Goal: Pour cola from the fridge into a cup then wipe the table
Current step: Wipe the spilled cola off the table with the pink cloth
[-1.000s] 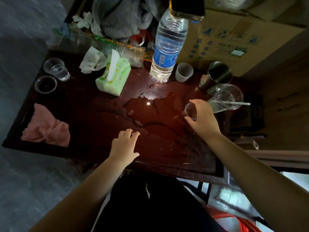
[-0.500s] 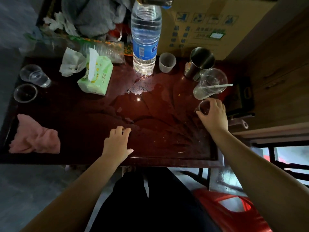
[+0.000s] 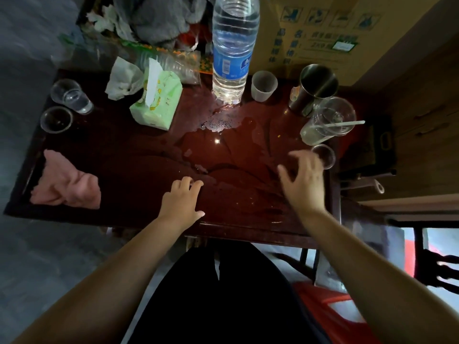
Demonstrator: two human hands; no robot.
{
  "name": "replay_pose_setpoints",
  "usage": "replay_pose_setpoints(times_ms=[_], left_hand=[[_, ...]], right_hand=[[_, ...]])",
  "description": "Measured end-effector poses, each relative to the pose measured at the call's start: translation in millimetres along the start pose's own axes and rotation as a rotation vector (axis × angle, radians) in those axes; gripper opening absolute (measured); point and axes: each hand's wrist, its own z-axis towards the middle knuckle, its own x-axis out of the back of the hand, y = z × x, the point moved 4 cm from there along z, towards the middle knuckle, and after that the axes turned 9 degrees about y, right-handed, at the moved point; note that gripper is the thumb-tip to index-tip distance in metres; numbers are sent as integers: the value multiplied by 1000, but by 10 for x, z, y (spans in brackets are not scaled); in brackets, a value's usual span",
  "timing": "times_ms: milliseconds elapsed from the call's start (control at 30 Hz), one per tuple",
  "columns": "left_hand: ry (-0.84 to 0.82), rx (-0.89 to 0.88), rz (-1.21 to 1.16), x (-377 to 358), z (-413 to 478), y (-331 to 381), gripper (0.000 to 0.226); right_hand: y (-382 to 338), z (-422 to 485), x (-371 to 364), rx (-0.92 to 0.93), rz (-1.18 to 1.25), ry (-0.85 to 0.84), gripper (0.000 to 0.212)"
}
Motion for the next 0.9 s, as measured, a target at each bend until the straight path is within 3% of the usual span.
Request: replay_pose_setpoints(times_ms=[167, 300, 400, 633, 900], left_hand=[[5, 56, -24, -8, -50, 67, 79], [61, 58, -16, -36, -82, 51, 78], [100, 7, -75, -106, -188, 0, 81], [158, -167, -228, -165, -492, -349, 62], [319, -225, -83, 182, -720, -1455, 69]], right_hand=[[-692, -781, -520, 210, 120, -491, 38], [-837, -1016, -814, 181, 70, -629, 44], [-797, -1025, -907, 209, -54, -651, 47], [-915, -1112, -899, 117, -152, -565, 47], [-1216, -1275, -948, -152, -206, -419, 43]])
